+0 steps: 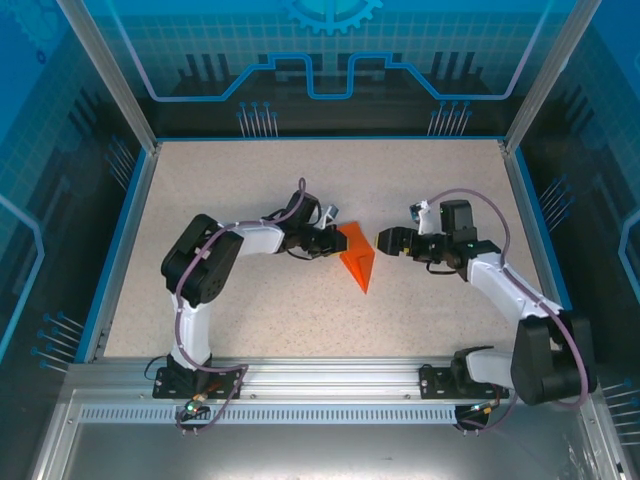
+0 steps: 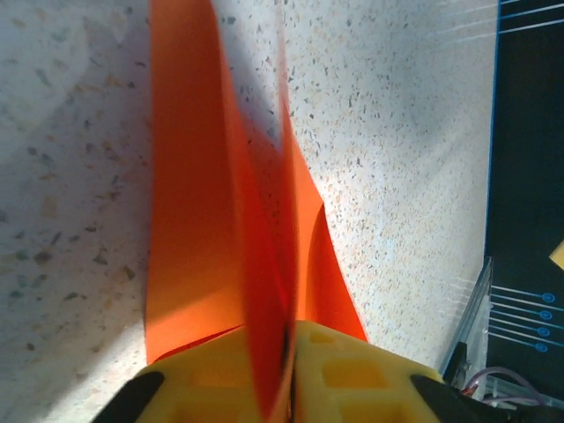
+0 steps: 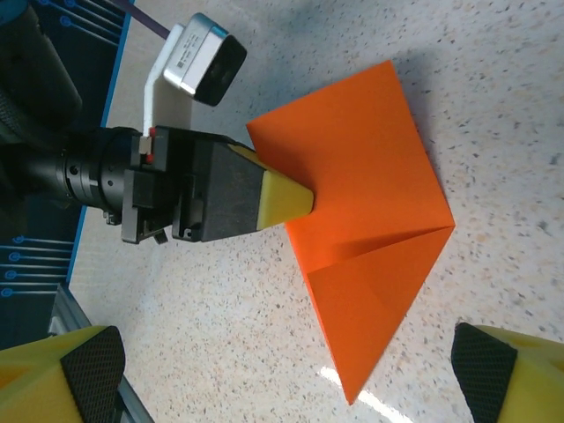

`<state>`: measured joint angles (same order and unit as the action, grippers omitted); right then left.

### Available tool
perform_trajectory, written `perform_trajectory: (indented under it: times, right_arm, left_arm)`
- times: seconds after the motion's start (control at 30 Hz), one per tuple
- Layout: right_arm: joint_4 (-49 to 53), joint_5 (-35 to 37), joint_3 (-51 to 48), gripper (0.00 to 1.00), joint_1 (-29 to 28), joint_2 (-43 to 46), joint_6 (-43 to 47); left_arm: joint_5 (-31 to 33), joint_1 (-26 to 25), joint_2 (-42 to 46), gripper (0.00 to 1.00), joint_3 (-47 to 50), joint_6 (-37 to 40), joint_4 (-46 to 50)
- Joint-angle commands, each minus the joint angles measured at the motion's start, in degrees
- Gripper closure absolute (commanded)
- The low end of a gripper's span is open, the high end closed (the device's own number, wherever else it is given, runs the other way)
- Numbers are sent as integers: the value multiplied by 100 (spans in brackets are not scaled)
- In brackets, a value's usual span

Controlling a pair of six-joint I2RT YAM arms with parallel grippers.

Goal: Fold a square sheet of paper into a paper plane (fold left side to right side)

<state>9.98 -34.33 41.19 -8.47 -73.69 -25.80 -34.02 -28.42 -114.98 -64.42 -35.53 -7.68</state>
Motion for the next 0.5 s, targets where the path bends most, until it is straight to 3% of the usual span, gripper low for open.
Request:
perform_trajectory:
  times: [0.0,0.17,0.47]
  right_arm:
    - [-800,-426,-95,1,-6,-292,164]
    - [-1787,-423,-140,1,-92,-785,292]
    - [-2950,-1520,291,8,-127,-2070,176]
  left_arm:
    - [-412,191,467,93,458,392,-589]
    - [-1006,250,887,97,867,809,-896]
    - [-1628,326,1357,100,1251,1206,-1126]
